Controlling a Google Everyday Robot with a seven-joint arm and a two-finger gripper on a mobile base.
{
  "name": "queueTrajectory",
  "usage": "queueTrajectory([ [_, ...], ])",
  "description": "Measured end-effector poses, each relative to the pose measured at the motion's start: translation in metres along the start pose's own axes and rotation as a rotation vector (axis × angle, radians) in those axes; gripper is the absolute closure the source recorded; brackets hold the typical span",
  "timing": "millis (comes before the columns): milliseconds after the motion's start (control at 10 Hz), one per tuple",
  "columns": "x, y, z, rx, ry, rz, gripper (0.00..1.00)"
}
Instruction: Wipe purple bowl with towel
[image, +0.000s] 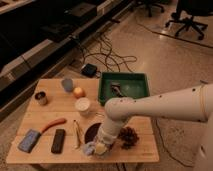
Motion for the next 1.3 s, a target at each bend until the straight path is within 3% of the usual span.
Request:
queueTrajectory([
  [300, 0.015, -0.005, -0.015, 0.055, -0.028, 0.036, 1.0],
  [600, 0.02, -0.017, -0.024, 0.086, -0.034, 0.063, 1.0],
  [1000, 0.028, -0.039, -0.026, 0.102, -0.04, 0.093, 1.0],
  [1300, 0.022, -0.047, -0.03, 0.112, -0.064, 0.054, 1.0],
])
